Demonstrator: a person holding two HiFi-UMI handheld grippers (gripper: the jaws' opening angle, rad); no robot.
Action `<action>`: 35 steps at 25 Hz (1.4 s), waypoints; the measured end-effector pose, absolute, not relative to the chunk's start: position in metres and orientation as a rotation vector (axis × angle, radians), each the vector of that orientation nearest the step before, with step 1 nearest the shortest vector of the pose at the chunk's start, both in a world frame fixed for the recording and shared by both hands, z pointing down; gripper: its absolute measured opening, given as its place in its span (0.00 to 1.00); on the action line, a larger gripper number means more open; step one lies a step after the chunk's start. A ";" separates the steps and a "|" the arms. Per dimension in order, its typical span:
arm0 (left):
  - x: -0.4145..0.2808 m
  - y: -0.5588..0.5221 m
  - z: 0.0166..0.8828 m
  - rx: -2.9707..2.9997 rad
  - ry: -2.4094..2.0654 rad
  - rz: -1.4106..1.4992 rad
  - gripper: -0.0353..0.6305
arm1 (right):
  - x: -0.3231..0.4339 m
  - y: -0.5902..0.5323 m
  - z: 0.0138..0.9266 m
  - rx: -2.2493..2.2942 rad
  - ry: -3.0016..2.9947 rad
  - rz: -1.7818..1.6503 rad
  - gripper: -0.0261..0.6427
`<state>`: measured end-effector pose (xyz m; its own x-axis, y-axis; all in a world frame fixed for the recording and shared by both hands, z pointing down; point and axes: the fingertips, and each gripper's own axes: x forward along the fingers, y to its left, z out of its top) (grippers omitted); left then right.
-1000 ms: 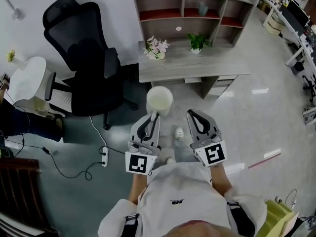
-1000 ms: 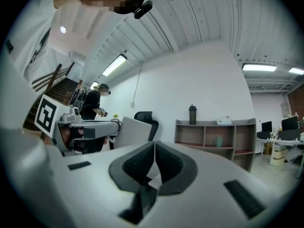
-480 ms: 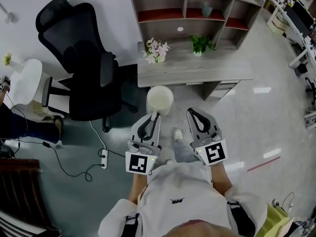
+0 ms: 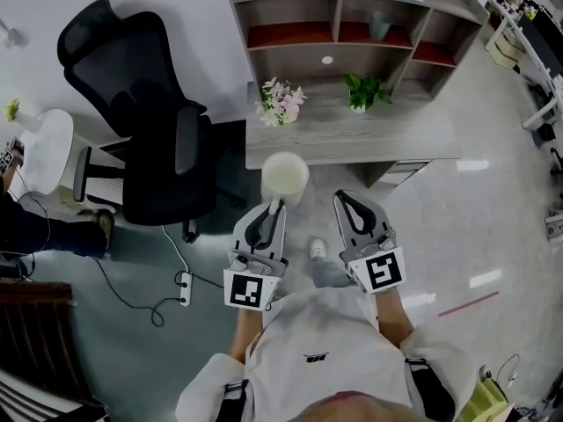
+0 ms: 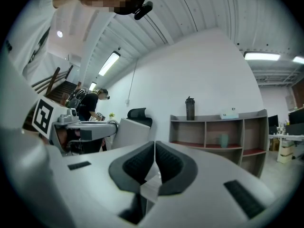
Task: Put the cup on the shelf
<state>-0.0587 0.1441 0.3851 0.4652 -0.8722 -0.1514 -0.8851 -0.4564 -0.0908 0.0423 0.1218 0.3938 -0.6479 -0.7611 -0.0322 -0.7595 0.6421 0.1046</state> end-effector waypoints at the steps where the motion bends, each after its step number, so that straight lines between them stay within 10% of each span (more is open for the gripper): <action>1: -0.058 0.138 0.385 -2.551 1.550 0.121 0.13 | 0.043 0.115 0.393 1.307 -2.837 -0.171 0.08; 35: -0.039 -0.012 0.384 -2.495 1.676 0.100 0.13 | 0.055 -0.036 0.389 1.155 -2.886 -0.176 0.08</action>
<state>-0.0386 -0.0117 0.3837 0.3796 -0.9160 -0.1299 -0.9249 -0.3727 -0.0745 0.0549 -0.0357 0.3893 -0.7243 -0.6893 -0.0164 -0.6862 0.7183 0.1147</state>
